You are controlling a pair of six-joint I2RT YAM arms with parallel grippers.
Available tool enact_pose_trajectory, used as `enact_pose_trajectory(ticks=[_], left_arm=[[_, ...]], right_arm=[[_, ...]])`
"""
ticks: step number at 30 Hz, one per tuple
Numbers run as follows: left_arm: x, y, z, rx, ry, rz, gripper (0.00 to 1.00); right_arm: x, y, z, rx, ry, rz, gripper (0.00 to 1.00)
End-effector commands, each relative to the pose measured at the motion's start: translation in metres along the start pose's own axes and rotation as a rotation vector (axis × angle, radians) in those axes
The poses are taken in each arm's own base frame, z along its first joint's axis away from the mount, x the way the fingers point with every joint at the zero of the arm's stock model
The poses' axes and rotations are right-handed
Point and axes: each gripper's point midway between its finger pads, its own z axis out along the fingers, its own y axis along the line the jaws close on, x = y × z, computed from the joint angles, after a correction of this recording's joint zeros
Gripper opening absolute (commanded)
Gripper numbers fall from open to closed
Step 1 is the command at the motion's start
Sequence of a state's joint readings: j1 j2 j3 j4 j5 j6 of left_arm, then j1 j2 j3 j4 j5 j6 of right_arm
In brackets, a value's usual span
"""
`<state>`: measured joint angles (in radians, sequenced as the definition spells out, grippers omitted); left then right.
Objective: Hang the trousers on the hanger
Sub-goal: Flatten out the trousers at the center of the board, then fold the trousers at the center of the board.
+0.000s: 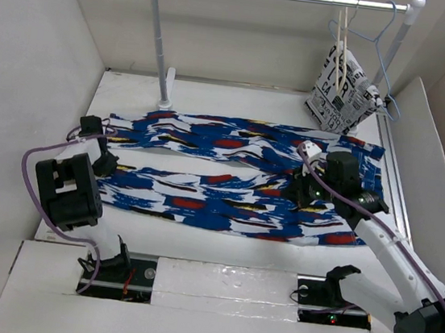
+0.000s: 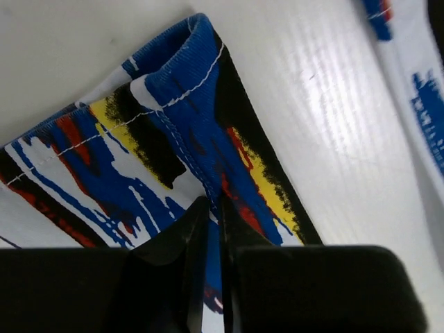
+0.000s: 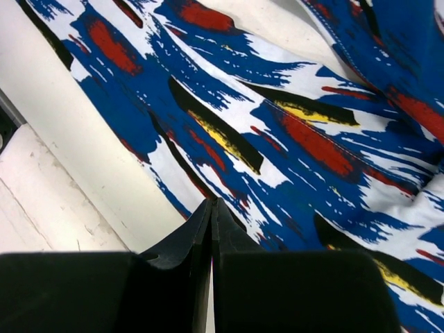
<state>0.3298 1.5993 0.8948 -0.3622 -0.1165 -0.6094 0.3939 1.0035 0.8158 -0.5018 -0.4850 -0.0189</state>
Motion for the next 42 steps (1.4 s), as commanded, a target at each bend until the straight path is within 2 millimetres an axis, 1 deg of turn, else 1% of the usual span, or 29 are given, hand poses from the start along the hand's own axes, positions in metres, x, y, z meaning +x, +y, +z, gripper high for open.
enact_pose_trajectory(ticks=[1,2,3,5,6,8,9,10,11,12,13,14,16,17,18,19,20,21,23,24,26,27,28,29,30,32,33,37,42], left_arm=[[-0.003,-0.011,0.023,0.01,0.023,-0.007,0.04],[-0.002,-0.009,0.031,-0.014,0.031,0.001,0.0],[-0.014,-0.013,0.032,-0.027,0.008,-0.002,0.0],[-0.023,-0.015,0.041,-0.053,-0.002,0.014,0.0],[-0.038,-0.026,0.04,-0.037,-0.025,0.015,0.0],[-0.045,-0.033,0.046,-0.044,-0.018,0.021,0.0],[-0.06,-0.044,0.042,-0.027,-0.04,0.018,0.0],[-0.066,-0.048,0.042,-0.025,-0.047,0.017,0.0],[-0.069,-0.051,0.043,-0.025,-0.045,0.015,0.0],[-0.073,-0.057,0.035,0.0,-0.042,0.019,0.0],[-0.072,-0.058,0.034,0.009,-0.034,0.024,0.0],[-0.075,-0.062,0.023,0.037,-0.05,0.024,0.04],[-0.069,-0.059,0.01,0.069,-0.054,0.025,0.22],[-0.078,-0.063,-0.012,0.117,-0.109,0.014,0.4],[-0.068,-0.054,-0.017,0.114,-0.104,0.011,0.5],[-0.07,-0.048,-0.023,0.118,-0.123,-0.008,0.63],[-0.077,-0.045,-0.044,0.148,-0.173,-0.04,0.68],[-0.07,-0.032,-0.043,0.136,-0.167,-0.063,0.68],[-0.071,-0.013,-0.055,0.135,-0.206,-0.122,0.69],[-0.068,-0.009,-0.057,0.131,-0.216,-0.132,0.68],[-0.073,0.011,-0.061,0.092,-0.259,-0.189,0.66],[-0.066,0.021,-0.054,0.069,-0.245,-0.22,0.65],[-0.067,0.026,-0.052,0.068,-0.24,-0.248,0.65],[-0.07,0.043,-0.044,0.045,-0.223,-0.311,0.64],[-0.068,0.053,-0.036,0.036,-0.204,-0.348,0.63],[-0.067,0.057,-0.022,0.081,-0.146,-0.407,0.62],[-0.072,0.067,-0.017,0.064,-0.146,-0.437,0.61],[-0.081,0.057,-0.004,0.098,-0.127,-0.404,0.62],[-0.072,0.052,0.022,0.094,-0.069,-0.384,0.6]], right_arm=[[-0.032,-0.001,-0.02,0.054,-0.089,-0.019,0.07],[-0.035,-0.003,-0.023,0.074,-0.099,-0.021,0.08],[-0.037,-0.006,-0.025,0.087,-0.107,-0.019,0.08],[-0.041,-0.005,-0.03,0.095,-0.128,0.008,0.09],[-0.042,-0.008,-0.031,0.104,-0.134,0.017,0.09],[-0.042,-0.009,-0.032,0.11,-0.133,0.023,0.1],[-0.043,-0.012,-0.032,0.121,-0.135,0.032,0.1],[-0.042,-0.013,-0.031,0.126,-0.13,0.035,0.1],[-0.041,-0.015,-0.03,0.131,-0.123,0.04,0.11],[-0.04,-0.016,-0.028,0.13,-0.112,0.044,0.17],[-0.041,-0.016,-0.029,0.13,-0.115,0.043,0.17],[-0.039,-0.015,-0.029,0.124,-0.106,0.04,0.25],[-0.037,-0.013,-0.029,0.115,-0.106,0.04,0.34],[-0.036,-0.011,-0.028,0.103,-0.106,0.04,0.43],[-0.035,-0.009,-0.03,0.096,-0.112,0.039,0.46],[-0.032,-0.008,-0.029,0.09,-0.109,0.038,0.49],[-0.025,-0.007,-0.027,0.08,-0.099,0.043,0.53],[-0.021,-0.006,-0.026,0.075,-0.094,0.046,0.54],[-0.009,-0.004,-0.024,0.056,-0.081,0.049,0.54],[-0.006,-0.004,-0.023,0.054,-0.077,0.049,0.54],[0.003,-0.001,-0.023,0.038,-0.062,0.046,0.54],[0.009,0.0,-0.022,0.029,-0.051,0.049,0.54],[0.014,0.002,-0.02,0.019,-0.037,0.047,0.53],[0.017,0.004,-0.023,0.016,-0.031,0.045,0.49],[0.02,0.004,-0.023,0.019,-0.026,0.048,0.48],[0.022,0.003,-0.028,0.042,-0.022,0.05,0.47],[0.023,0.002,-0.03,0.051,-0.021,0.051,0.47],[0.029,-0.001,-0.033,0.063,-0.009,0.039,0.51],[0.044,-0.007,-0.033,0.107,0.02,0.121,0.56]])
